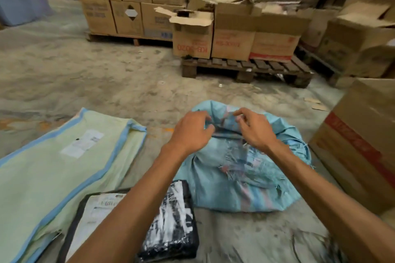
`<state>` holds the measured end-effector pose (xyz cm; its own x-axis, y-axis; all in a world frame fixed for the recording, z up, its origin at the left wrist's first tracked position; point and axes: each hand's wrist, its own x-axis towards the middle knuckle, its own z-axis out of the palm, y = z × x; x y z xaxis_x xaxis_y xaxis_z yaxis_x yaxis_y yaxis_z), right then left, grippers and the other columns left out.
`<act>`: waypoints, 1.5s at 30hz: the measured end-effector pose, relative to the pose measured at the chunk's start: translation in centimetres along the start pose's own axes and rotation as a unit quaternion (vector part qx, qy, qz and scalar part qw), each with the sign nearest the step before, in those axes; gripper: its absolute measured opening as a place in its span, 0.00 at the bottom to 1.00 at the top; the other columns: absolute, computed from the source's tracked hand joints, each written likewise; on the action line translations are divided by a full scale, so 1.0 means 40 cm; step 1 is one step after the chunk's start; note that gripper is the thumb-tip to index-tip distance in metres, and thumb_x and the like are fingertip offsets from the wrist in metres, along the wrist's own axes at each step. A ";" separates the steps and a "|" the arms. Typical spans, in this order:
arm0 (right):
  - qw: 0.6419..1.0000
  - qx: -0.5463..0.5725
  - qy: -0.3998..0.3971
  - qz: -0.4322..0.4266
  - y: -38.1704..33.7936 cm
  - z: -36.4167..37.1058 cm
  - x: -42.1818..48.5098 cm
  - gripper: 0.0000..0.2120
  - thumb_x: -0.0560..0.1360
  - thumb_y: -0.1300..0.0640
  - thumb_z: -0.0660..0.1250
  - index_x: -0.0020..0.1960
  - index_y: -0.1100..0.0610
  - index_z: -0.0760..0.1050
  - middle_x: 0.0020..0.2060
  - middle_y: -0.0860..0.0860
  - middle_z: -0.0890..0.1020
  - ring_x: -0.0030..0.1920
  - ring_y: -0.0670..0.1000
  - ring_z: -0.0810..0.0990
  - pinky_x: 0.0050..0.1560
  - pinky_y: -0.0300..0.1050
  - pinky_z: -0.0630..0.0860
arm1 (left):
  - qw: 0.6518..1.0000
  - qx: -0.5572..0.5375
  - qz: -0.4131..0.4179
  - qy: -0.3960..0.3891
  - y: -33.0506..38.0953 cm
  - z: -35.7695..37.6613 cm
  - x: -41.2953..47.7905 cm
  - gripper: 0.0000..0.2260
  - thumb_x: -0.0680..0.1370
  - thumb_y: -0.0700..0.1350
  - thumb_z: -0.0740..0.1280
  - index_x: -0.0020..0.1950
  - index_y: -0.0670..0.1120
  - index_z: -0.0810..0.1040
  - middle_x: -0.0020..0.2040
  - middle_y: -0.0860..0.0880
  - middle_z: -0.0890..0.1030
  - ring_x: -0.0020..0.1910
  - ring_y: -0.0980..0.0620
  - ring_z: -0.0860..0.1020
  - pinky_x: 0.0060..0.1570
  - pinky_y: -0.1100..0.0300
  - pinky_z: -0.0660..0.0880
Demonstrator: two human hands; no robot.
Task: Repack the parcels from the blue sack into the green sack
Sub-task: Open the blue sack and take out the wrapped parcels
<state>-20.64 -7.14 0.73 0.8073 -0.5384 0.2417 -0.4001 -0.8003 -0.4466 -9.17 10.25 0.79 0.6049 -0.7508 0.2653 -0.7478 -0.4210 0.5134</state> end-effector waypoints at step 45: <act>0.876 -0.358 -0.261 0.188 0.361 0.333 -0.104 0.35 0.83 0.58 0.56 0.80 0.58 0.36 0.76 0.72 0.41 0.73 0.78 0.54 0.51 0.54 0.81 | 0.861 0.278 0.006 -0.427 -0.058 0.530 0.171 0.56 0.57 0.71 0.75 0.76 0.44 0.59 0.72 0.45 0.70 0.70 0.45 0.68 0.76 0.49 0.52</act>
<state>-23.98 -12.94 -18.22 0.5730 -0.7554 -0.3178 -0.6998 -0.6528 0.2900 -9.12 -4.69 -15.88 0.3529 -0.7568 -0.5502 -0.9111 -0.4117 -0.0182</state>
